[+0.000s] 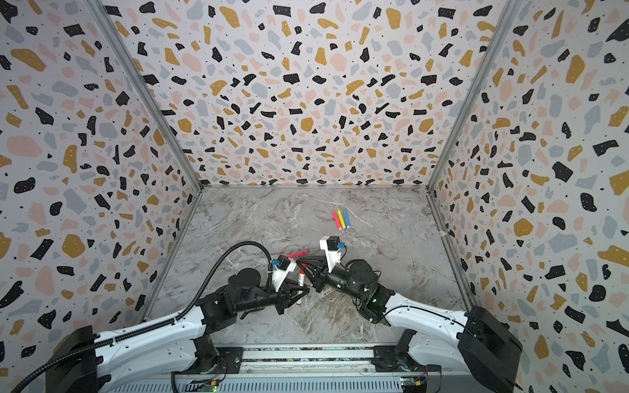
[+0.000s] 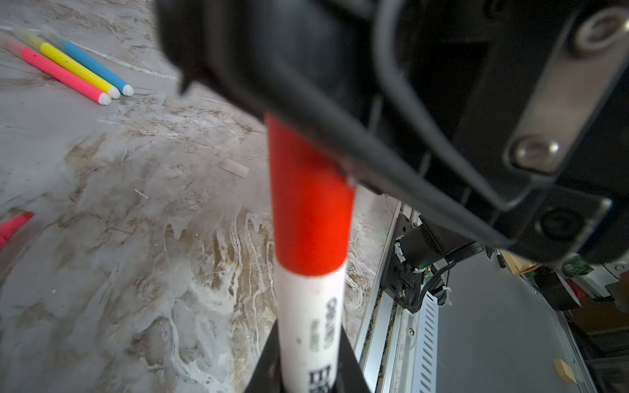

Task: Insert the pens into the pen caps
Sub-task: 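Grip the capped white marker with the right gripper beside the left gripper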

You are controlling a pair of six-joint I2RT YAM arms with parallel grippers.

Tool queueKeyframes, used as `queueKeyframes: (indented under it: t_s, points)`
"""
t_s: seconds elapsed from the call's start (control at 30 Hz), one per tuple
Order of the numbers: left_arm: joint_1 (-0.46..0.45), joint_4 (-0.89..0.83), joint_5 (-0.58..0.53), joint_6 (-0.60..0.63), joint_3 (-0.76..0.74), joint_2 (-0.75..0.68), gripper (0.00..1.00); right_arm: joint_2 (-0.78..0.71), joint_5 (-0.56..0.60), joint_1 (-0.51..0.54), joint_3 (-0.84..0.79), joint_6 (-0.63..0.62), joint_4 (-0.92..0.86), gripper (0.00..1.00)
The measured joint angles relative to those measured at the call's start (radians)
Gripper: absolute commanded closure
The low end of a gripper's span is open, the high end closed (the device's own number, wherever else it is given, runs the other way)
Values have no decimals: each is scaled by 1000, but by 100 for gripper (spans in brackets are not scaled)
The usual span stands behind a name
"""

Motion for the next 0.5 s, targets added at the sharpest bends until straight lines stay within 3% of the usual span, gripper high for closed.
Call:
queueKeyframes:
  t_s: [0.27, 0.37, 0.43, 0.5]
  points:
    - [36, 2, 45, 3, 0, -11, 100, -1, 21, 6, 46, -1, -53, 100]
    - [51, 34, 48, -1, 0, -7, 100, -3, -18, -26, 112, -10, -149, 75]
    - [67, 103, 19, -24, -4, 1, 100, -10, -68, -57, 182, -34, -267, 45]
    - [111, 206, -39, -57, -10, -7, 100, -30, -111, -78, 218, -69, -403, 35]
